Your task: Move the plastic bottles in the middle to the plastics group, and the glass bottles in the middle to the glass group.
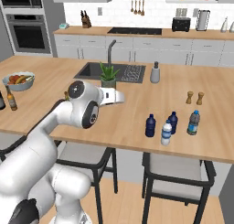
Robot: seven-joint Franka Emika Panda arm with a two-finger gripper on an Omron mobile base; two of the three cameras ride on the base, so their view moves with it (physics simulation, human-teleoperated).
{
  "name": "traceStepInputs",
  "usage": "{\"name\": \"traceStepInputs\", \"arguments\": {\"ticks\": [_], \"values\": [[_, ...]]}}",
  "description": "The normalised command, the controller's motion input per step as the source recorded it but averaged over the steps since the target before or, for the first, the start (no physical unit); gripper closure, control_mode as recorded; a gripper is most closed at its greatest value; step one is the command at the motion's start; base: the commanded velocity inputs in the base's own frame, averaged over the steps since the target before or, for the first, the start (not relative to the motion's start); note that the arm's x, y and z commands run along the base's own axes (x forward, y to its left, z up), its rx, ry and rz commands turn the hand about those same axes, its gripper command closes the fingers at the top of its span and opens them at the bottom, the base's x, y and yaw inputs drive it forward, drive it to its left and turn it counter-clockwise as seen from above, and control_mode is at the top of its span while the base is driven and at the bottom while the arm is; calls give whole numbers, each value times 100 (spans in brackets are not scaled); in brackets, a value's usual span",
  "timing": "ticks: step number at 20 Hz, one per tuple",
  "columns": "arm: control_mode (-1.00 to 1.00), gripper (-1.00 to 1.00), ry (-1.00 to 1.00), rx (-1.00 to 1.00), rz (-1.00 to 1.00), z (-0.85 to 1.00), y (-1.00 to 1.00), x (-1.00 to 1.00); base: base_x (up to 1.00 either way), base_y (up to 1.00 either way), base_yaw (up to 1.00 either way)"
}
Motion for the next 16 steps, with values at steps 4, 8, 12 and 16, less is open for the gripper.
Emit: {"name": "traceStepInputs", "arguments": {"ticks": [4, 8, 12, 16], "values": [[-100, -100, 4, 15, 9, 2, 100, 0, 0, 0, 0], [-100, -100, 4, 23, 17, 7, 100, 0, 0, 0, 0], [-100, -100, 3, 27, 10, 16, 99, 0, 0, 0, 0], [-100, -100, 2, 18, 2, 29, 89, 0, 0, 0, 0]]}}
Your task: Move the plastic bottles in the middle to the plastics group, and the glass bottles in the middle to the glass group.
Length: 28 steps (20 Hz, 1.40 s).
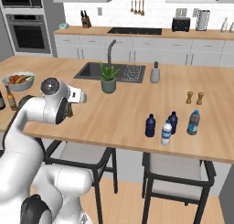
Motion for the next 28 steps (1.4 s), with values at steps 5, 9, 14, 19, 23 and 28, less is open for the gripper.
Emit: {"name": "traceStepInputs", "arguments": {"ticks": [5, 9, 14, 19, 23, 28], "values": [[-100, -100, 2, 0, -1, 51, 75, 0, 0, 0, 0], [-100, -100, 6, -3, 0, 13, 53, 5, 0, 0, 0], [-100, -100, 0, -1, 4, -26, 15, 39, 0, 0, 0], [-100, -100, 14, -4, 8, -21, 18, 50, 0, 0, 0], [-100, -100, 4, -7, 13, -40, 24, 54, 0, 0, 0], [-100, -100, 0, -14, 7, -36, 21, 70, 0, 0, 0]]}}
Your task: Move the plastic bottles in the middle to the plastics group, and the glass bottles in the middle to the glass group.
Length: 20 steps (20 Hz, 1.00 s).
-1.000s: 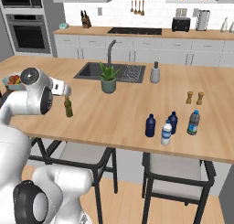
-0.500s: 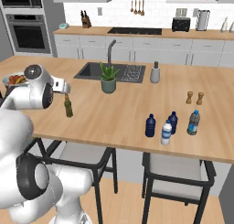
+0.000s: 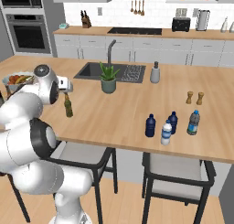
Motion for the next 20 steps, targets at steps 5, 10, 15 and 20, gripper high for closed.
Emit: {"name": "traceStepInputs", "arguments": {"ticks": [5, 10, 15, 20], "values": [[-100, -100, 0, -18, 3, -32, 1, 45, 0, 0, 0], [-100, -100, 0, -3, 2, -16, 1, 33, 0, 0, 0], [-100, -100, 0, 6, 4, -2, 4, 40, 0, 0, 0], [-100, -100, 0, 6, 0, -14, 2, 37, 0, 0, 0]]}}
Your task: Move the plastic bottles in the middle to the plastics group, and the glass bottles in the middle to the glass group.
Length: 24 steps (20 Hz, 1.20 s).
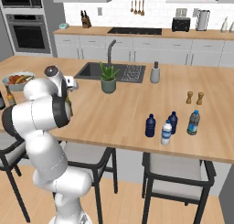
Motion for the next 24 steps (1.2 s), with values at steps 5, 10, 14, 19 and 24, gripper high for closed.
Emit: {"name": "traceStepInputs", "arguments": {"ticks": [5, 10, 14, 19, 24], "values": [[-100, -100, 3, 9, 0, -20, 8, 15, 0, 0, 0], [-100, -100, 10, 4, 0, -25, 14, 25, 0, 0, 0], [-100, -100, 7, 0, 0, -12, 2, 21, 0, 0, 0], [-100, -100, 6, 0, 0, -7, 0, 5, 0, 0, 0], [-100, -100, 5, 0, 0, -16, 5, 10, 0, 0, 0]]}}
